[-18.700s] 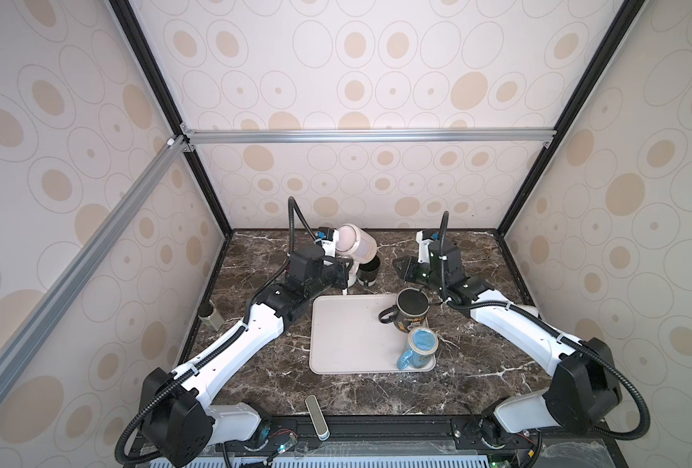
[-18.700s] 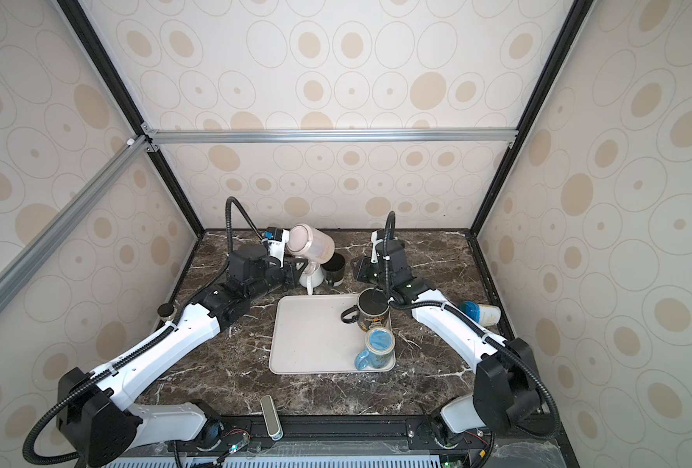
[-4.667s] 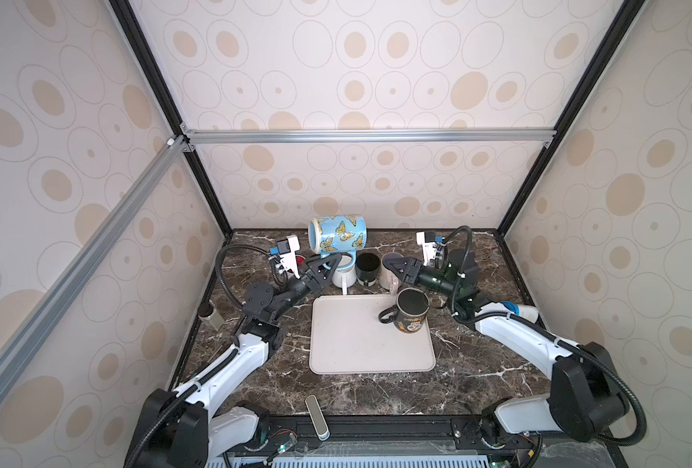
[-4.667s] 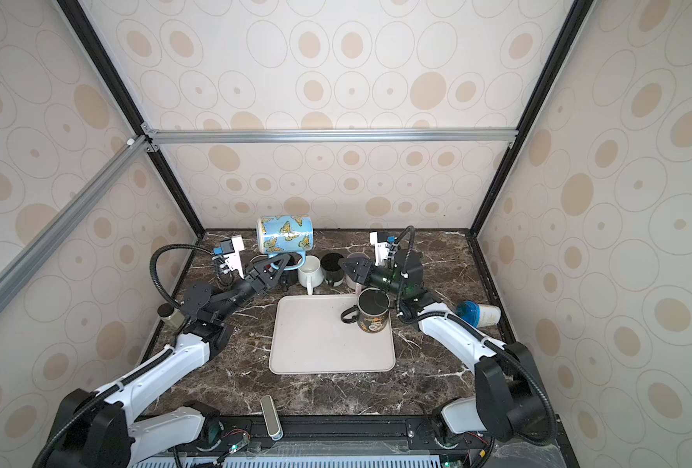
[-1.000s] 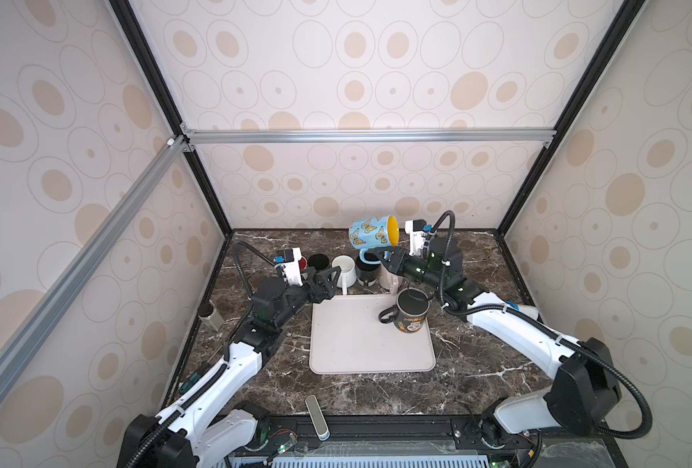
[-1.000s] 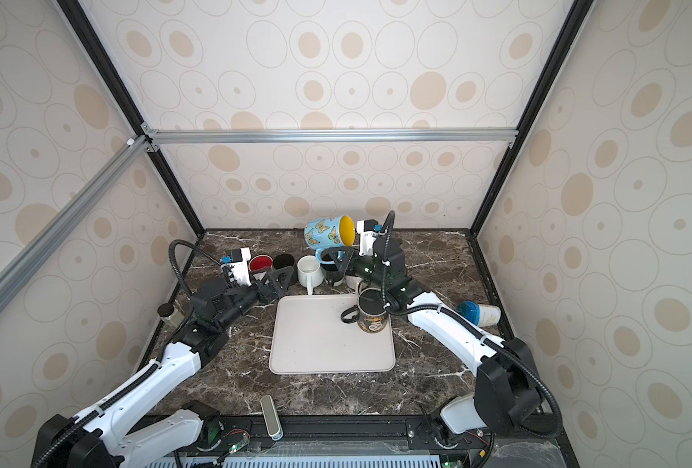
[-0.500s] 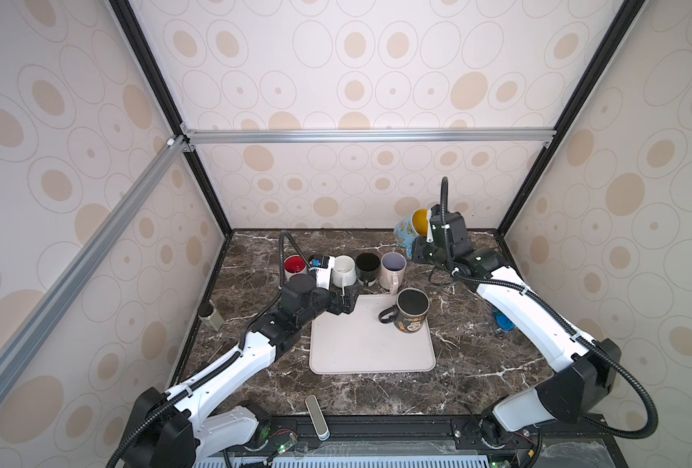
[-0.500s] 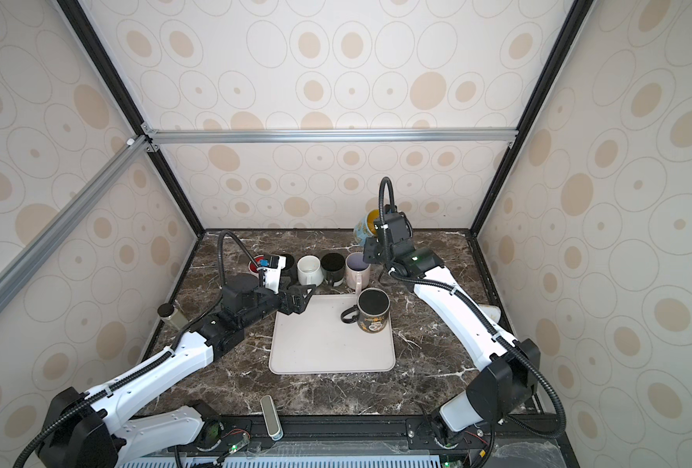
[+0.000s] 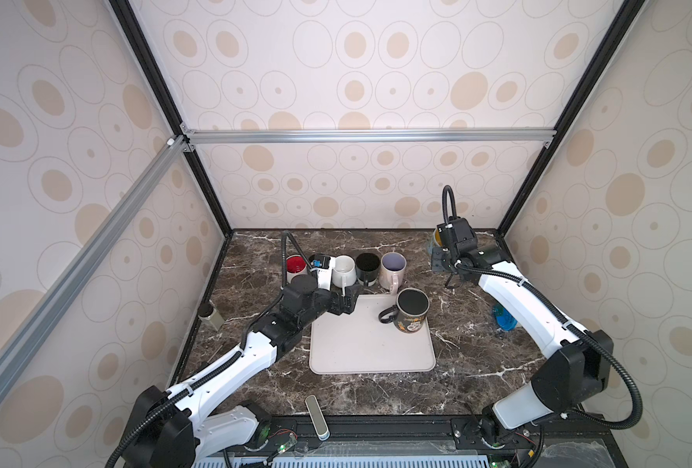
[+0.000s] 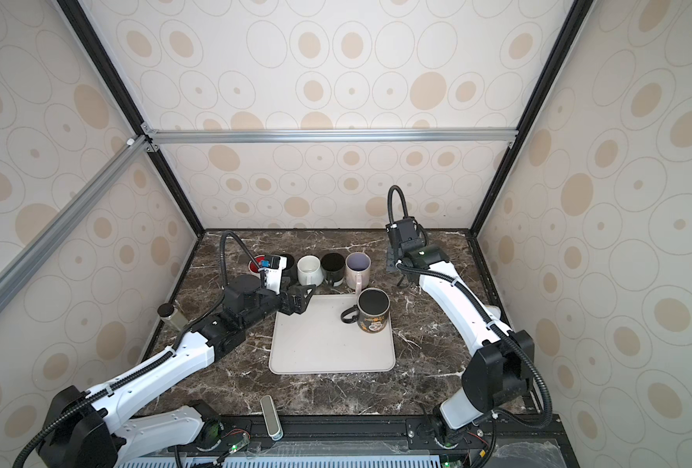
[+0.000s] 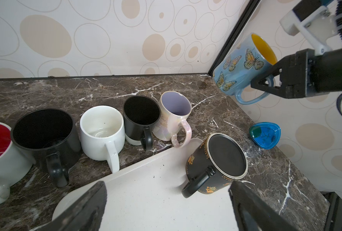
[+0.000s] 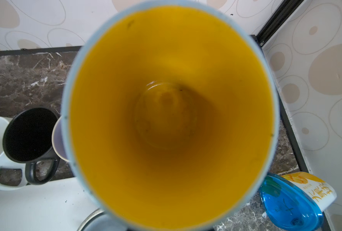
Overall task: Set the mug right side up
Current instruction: 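Open the left gripper and carry the light blue mug rightward to the row, then lower the light blue mug upright beside the pink mug with the right gripper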
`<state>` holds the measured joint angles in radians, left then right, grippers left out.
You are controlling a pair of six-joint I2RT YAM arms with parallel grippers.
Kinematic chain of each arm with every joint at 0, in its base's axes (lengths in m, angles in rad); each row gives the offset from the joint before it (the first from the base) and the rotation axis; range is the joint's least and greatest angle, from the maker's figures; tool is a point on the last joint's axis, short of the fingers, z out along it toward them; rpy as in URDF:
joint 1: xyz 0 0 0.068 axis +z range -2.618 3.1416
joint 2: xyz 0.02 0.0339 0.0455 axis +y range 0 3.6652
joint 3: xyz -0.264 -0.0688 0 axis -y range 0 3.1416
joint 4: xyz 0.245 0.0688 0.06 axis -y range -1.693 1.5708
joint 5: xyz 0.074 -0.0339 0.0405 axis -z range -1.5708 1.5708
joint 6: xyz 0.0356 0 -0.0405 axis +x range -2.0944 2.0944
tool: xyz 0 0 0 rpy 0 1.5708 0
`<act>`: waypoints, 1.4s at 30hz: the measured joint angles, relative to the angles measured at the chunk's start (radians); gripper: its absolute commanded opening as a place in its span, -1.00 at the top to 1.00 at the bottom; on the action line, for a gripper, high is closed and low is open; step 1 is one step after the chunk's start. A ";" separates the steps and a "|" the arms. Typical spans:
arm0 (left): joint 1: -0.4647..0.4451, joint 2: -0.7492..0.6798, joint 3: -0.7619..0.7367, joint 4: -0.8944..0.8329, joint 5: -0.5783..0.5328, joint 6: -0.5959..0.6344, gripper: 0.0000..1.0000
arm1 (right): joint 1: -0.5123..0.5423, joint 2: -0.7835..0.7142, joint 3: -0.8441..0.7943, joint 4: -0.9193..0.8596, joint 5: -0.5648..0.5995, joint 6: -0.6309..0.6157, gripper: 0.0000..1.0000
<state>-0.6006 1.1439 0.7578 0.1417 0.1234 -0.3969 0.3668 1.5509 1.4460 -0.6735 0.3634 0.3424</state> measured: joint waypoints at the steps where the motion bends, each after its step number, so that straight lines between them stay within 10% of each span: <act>1: -0.001 0.003 0.000 0.000 0.000 0.000 -0.93 | 0.000 0.005 -0.008 0.003 -0.005 0.000 1.00; 42: -0.013 0.018 -0.030 0.059 0.009 -0.079 -0.94 | -0.011 0.325 -0.026 0.106 -0.186 -0.041 1.00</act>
<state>-0.6136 1.1618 0.7277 0.2005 0.1322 -0.4759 0.3561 1.8759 1.4197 -0.5671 0.1772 0.3016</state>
